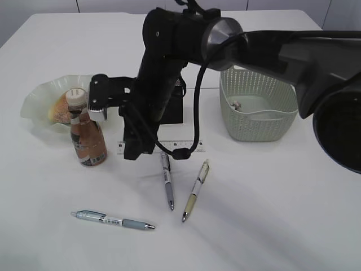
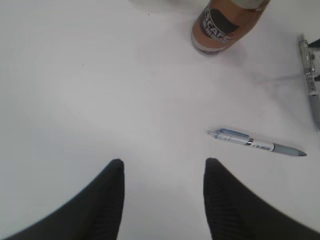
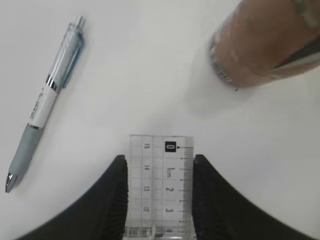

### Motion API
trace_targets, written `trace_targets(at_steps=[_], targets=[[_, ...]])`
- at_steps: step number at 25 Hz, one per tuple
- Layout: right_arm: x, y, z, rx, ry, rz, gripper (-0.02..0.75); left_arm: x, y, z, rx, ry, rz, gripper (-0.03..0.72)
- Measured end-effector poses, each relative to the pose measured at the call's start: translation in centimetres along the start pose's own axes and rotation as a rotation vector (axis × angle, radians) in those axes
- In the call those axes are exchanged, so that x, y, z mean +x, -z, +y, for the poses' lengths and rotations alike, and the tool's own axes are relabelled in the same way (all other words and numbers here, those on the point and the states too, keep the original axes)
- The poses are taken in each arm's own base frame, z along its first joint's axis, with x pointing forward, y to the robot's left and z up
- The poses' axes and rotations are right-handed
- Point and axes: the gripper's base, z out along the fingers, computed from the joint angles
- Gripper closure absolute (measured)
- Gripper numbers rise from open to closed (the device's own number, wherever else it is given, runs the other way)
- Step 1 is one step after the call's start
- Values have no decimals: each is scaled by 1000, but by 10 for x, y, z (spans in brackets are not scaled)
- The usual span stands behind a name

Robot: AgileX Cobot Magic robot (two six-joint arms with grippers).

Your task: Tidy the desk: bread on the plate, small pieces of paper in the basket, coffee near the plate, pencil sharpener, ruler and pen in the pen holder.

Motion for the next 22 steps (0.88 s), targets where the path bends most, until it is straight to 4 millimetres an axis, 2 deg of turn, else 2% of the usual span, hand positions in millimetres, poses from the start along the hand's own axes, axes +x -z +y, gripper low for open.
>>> trace_targets(at_steps=[2, 5, 9, 13, 18, 22], targets=[[0, 12, -6, 24, -15, -30, 466, 0, 0, 0, 0, 0, 0, 309], [11, 37, -14, 58, -60, -81, 466, 0, 0, 0, 0, 0, 0, 309], [45, 84, -31, 130, -167, -172, 466, 0, 0, 0, 0, 0, 0, 309], [75, 122, -43, 189, -267, -293, 466, 2, 0, 0, 2, 0, 20, 309], [102, 147, -55, 260, -329, -456, 466, 3, 0, 0, 2, 0, 30, 309], [105, 159, -69, 405, -350, -560, 466, 3, 0, 0, 3, 0, 32, 309]])
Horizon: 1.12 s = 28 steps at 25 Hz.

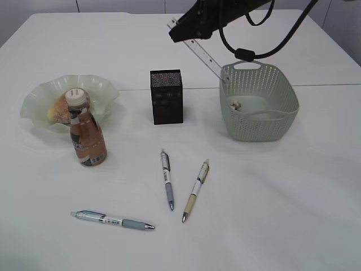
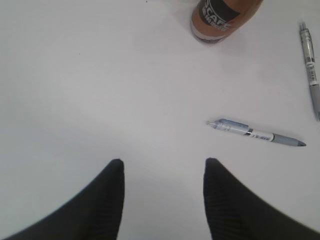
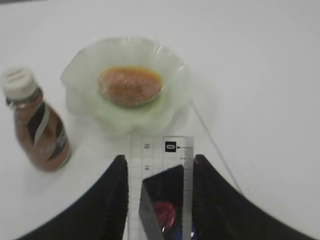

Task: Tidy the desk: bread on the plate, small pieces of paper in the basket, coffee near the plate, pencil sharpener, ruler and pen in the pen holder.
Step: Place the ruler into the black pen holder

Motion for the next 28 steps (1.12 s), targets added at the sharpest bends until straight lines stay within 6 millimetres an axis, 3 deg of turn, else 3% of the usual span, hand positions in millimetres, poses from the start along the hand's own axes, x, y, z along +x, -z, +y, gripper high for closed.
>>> trace_targets(at_steps=[5, 12, 20, 28], targets=[[0, -14, -11, 65, -54, -174, 466, 1, 0, 0, 1, 0, 9, 309], [29, -46, -22, 93, -103, -287, 466, 2, 0, 0, 2, 0, 27, 309], [35, -57, -33, 166, -177, -479, 465, 4, 0, 0, 4, 0, 48, 309], [40, -59, -39, 235, -179, -510, 461, 4, 0, 0, 4, 0, 48, 309]])
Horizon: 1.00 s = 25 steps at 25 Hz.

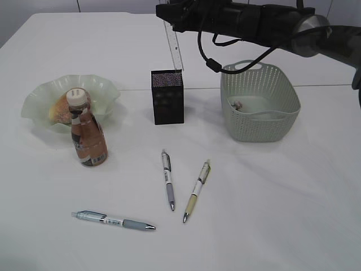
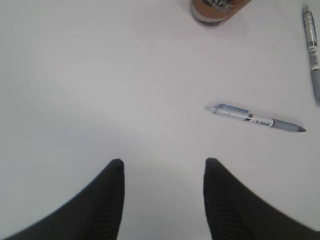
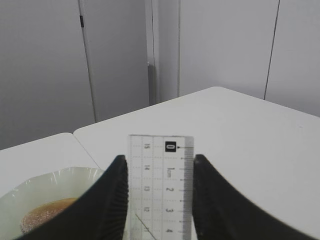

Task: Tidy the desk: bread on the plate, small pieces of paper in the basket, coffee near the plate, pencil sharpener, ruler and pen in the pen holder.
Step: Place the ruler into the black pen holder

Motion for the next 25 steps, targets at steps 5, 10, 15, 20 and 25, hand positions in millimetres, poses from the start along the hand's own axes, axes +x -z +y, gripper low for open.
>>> trace_targets(at_steps=[5, 10, 15, 20, 25], targets=[[2, 0, -1, 5, 0, 1, 460, 0, 0, 0, 0, 0, 0, 309], [8, -2, 0, -1, -8, 7, 460, 0, 0, 0, 0, 0, 0, 309], [9, -3, 2, -3, -10, 9, 460, 0, 0, 0, 0, 0, 0, 309], [13, -5, 3, -9, -19, 8, 459, 0, 0, 0, 0, 0, 0, 309], [14, -9, 7, -18, -25, 4, 459, 0, 0, 0, 0, 0, -2, 309]])
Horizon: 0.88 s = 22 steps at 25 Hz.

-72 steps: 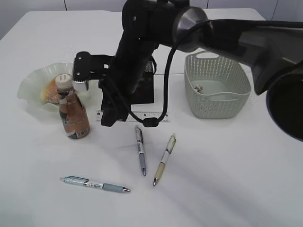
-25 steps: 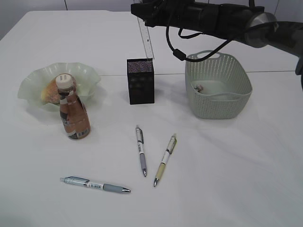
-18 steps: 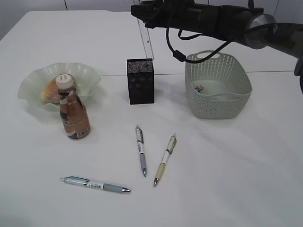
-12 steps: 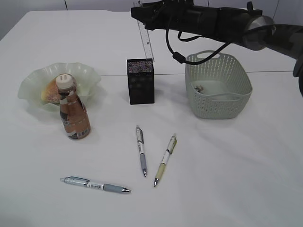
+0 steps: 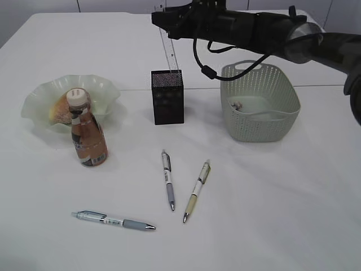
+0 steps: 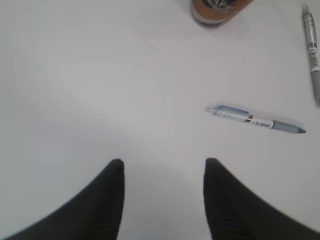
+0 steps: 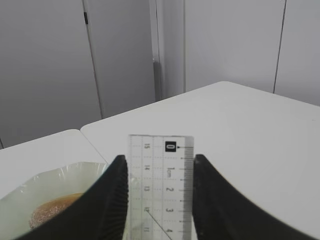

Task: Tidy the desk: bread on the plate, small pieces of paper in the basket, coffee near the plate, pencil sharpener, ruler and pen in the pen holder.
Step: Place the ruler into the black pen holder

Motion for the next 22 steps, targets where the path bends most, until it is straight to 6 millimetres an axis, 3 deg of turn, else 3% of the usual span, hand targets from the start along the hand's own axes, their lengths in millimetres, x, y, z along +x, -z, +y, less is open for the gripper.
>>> trace_targets(at_steps=[13, 22], targets=[[17, -11, 8, -11, -12, 27, 454, -1, 0, 0, -1, 0, -6, 309], [22, -11, 2, 64, -14, 56, 342, -1, 0, 0, -1, 0, -6, 309]])
